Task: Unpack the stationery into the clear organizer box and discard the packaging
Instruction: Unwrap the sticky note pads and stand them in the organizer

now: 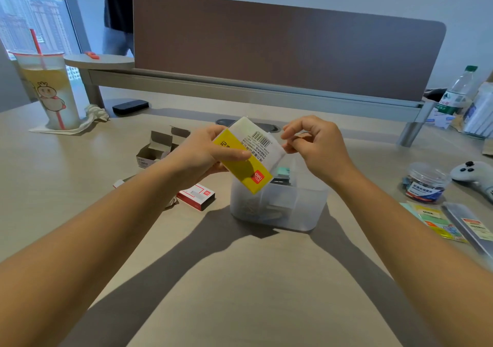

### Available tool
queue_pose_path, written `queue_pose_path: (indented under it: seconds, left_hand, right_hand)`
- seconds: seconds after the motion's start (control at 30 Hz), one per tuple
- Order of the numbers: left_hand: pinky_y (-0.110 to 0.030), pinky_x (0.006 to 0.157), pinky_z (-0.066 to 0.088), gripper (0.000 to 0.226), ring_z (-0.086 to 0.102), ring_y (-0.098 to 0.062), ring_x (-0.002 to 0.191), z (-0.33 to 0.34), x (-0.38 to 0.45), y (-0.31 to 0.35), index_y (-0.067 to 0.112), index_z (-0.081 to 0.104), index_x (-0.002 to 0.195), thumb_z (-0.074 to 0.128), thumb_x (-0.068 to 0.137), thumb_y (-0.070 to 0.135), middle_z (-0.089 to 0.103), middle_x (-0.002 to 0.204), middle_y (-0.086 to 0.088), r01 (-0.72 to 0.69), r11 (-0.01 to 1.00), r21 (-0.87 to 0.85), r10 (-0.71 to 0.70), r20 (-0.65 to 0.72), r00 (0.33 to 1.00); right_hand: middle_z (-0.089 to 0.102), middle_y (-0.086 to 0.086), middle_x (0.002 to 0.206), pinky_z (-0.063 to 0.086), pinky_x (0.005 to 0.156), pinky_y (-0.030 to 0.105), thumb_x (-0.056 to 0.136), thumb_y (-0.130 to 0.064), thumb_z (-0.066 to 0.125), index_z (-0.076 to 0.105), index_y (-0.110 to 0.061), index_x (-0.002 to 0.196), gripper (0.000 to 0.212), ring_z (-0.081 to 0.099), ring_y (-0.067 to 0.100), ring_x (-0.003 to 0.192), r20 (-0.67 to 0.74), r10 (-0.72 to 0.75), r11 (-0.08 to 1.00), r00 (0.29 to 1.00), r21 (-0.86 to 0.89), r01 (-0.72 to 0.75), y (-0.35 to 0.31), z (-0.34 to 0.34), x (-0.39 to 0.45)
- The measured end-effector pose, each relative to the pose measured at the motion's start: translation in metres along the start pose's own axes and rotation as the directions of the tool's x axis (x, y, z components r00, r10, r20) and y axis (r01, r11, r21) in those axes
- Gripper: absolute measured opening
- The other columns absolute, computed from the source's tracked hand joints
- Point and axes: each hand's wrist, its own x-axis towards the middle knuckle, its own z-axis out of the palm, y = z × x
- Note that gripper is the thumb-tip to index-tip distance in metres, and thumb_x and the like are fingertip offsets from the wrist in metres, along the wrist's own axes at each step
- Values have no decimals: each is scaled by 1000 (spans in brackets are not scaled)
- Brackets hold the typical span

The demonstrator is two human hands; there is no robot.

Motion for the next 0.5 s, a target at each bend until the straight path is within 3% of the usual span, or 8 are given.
queue_pose_path:
  seconds: [0.13, 0.33, 0.43, 0.5]
  left_hand:
    - [-27, 68, 51, 31, 57, -13, 83, 2, -3, -1, 14, 51, 105, 58, 78, 0, 57, 88, 4, 9, 998, 61, -7, -37, 999]
    - [-29, 74, 51, 42, 57, -17, 91, -1, -3, -1, 9, 50, 118, 59, 77, 0, 58, 95, 0, -14, 997, 81, 17, -36, 999]
    - [-31, 76, 51, 38, 57, -17, 90, -3, -3, 0, 10, 51, 113, 59, 77, 0, 58, 93, 0, -14, 996, 86, 17, -36, 999]
    - [-29, 70, 53, 33, 58, -14, 84, -3, -3, 1, 12, 49, 107, 58, 78, 0, 57, 89, 2, -16, 998, 60, 19, -52, 998]
  right_hand:
    - [53, 2, 97, 50, 62, 10, 88, -1, 44, 62, -8, 89, 20, 55, 9, 69, 125, 29, 999, 992, 26, -32, 0, -2, -2]
    - [58, -6, 85, 49, 60, 16, 86, -18, 54, 60, -13, 82, 9, 55, 13, 74, 310, 113, 987, 944, 75, -143, -4, -6, -2]
    - [58, -7, 84, 50, 59, 13, 85, -17, 56, 57, -15, 74, 11, 56, 13, 72, 339, 134, 982, 931, 77, -170, -6, -6, -1]
    - [59, -6, 83, 49, 58, 9, 84, -16, 56, 57, -17, 70, 15, 56, 12, 72, 331, 144, 972, 933, 132, -197, -8, -5, 0]
